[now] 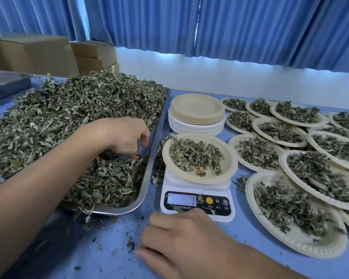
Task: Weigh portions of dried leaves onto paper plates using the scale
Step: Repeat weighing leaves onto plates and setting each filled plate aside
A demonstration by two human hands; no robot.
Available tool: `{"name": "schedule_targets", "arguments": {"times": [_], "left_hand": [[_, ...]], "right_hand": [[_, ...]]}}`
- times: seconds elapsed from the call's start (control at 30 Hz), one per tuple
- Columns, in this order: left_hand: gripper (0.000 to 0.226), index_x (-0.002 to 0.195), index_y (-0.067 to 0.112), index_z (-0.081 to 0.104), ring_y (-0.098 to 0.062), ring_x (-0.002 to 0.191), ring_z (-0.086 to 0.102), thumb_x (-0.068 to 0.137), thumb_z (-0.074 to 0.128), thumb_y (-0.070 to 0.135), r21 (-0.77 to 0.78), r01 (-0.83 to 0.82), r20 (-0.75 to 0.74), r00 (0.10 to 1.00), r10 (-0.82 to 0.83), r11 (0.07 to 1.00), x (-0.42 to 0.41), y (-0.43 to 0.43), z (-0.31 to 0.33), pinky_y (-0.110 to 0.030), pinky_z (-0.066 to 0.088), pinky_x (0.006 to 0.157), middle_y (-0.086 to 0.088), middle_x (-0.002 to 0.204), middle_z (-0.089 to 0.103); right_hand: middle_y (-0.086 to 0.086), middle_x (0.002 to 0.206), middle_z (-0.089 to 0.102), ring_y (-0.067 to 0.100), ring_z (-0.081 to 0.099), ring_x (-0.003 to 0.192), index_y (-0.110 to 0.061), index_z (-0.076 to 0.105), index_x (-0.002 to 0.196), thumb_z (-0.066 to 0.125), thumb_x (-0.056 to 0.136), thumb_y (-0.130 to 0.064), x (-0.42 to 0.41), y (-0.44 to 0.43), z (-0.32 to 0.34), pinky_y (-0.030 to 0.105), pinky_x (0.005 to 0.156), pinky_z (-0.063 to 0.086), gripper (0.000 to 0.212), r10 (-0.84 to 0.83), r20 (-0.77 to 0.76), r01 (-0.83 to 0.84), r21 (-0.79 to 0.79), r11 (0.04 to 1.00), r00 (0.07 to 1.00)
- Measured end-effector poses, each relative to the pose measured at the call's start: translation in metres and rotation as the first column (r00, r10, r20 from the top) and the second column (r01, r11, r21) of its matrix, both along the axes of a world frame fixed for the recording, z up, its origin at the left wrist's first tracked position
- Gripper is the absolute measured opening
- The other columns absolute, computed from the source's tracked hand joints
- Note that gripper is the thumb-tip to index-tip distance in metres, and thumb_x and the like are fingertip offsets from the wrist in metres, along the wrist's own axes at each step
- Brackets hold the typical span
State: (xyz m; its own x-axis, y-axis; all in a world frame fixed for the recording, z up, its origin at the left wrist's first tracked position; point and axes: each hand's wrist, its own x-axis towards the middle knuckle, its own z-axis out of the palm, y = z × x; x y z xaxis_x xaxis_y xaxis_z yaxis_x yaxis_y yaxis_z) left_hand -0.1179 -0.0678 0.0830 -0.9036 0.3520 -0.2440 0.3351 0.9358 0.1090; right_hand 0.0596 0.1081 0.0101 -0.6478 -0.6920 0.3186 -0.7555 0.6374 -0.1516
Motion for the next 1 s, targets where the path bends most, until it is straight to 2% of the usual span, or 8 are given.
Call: {"name": "schedule_targets", "arguments": {"times": [0.17,0.33,0.47,0.67,0.77,0.83,0.9,1.0], "left_hand": [[0.029,0.124,0.024,0.064,-0.007,0.086,0.064,0.095,0.063,0.023,0.376,0.143,-0.215,0.974,-0.064,0.916,0.009,0.019,0.003,-0.024,0.049,0.073,0.010,0.099,0.068],[0.058,0.155,0.023,0.036,-0.020,0.118,0.061,0.101,0.055,0.031,0.286,0.255,-0.245,0.951,-0.187,0.924,0.014,0.037,-0.014,-0.032,0.045,0.104,-0.002,0.136,0.061],[0.061,0.156,0.031,0.030,-0.018,0.125,0.058,0.101,0.055,0.034,0.316,0.293,-0.206,0.950,-0.236,0.902,0.016,0.041,-0.022,-0.032,0.045,0.105,0.007,0.145,0.055],[0.062,0.152,0.038,0.038,0.005,0.124,0.055,0.096,0.062,0.043,0.599,0.336,-0.125,0.936,-0.329,0.727,0.029,0.049,-0.022,-0.032,0.044,0.112,0.021,0.143,0.054],[0.069,0.146,0.059,0.034,0.005,0.077,0.060,0.084,0.063,0.067,0.648,0.384,-0.152,0.911,-0.383,0.657,0.042,0.061,-0.018,-0.017,0.053,0.074,0.029,0.127,0.061],[0.080,0.146,0.064,0.026,0.017,0.111,0.053,0.077,0.065,0.075,0.607,0.452,-0.250,0.889,-0.383,0.654,0.044,0.073,-0.014,-0.012,0.044,0.093,0.032,0.155,0.031],[0.097,0.149,0.063,0.017,0.013,0.146,0.014,0.067,0.066,0.084,0.555,0.495,-0.325,0.869,-0.374,0.668,0.041,0.092,-0.008,-0.024,0.019,0.117,0.030,0.162,0.009],[0.112,0.151,0.057,0.016,0.016,0.140,0.019,0.058,0.071,0.085,0.591,0.460,-0.265,0.886,-0.380,0.662,0.035,0.129,0.006,-0.022,0.023,0.114,0.029,0.159,0.021]], "right_hand": [[-0.013,0.061,0.048,0.007,0.046,0.054,-0.022,0.057,0.069,0.055,0.101,-0.037,-0.025,0.045,0.043,0.033,0.051,0.043,0.035,-0.458,-0.139,0.343,-0.483,0.806,0.878],[0.001,0.087,0.068,0.027,0.065,0.080,-0.021,0.063,0.104,0.055,0.094,-0.041,-0.075,0.103,0.065,0.042,0.072,0.057,0.024,-0.861,0.059,0.860,-0.104,0.499,0.506],[0.019,0.083,0.073,0.034,0.070,0.068,0.001,0.068,0.109,0.061,0.093,-0.032,-0.095,0.112,0.051,0.043,0.069,0.060,0.037,-0.835,0.291,0.866,0.039,0.499,0.468],[0.011,0.049,0.064,0.020,0.057,0.042,0.004,0.072,0.086,0.066,0.092,-0.015,-0.104,0.122,0.048,0.028,0.051,0.050,0.021,-0.727,0.515,0.878,-0.120,0.464,0.455],[0.007,0.043,0.059,0.019,0.058,0.040,0.000,0.069,0.077,0.066,0.092,-0.012,-0.102,0.132,0.058,0.028,0.054,0.050,0.019,-0.687,0.554,0.877,-0.204,0.435,0.470],[0.006,0.041,0.059,0.015,0.056,0.038,-0.005,0.070,0.077,0.067,0.093,-0.012,-0.099,0.143,0.067,0.026,0.054,0.047,0.017,-0.669,0.566,0.874,-0.250,0.417,0.481],[0.005,0.042,0.060,0.011,0.052,0.035,-0.010,0.071,0.080,0.069,0.093,-0.014,-0.093,0.159,0.077,0.024,0.050,0.042,0.013,-0.674,0.564,0.877,-0.264,0.401,0.478],[0.004,0.043,0.062,0.008,0.049,0.033,-0.010,0.072,0.088,0.069,0.094,-0.016,-0.078,0.189,0.090,0.026,0.054,0.042,0.009,-0.689,0.574,0.896,-0.266,0.354,0.443]]}}
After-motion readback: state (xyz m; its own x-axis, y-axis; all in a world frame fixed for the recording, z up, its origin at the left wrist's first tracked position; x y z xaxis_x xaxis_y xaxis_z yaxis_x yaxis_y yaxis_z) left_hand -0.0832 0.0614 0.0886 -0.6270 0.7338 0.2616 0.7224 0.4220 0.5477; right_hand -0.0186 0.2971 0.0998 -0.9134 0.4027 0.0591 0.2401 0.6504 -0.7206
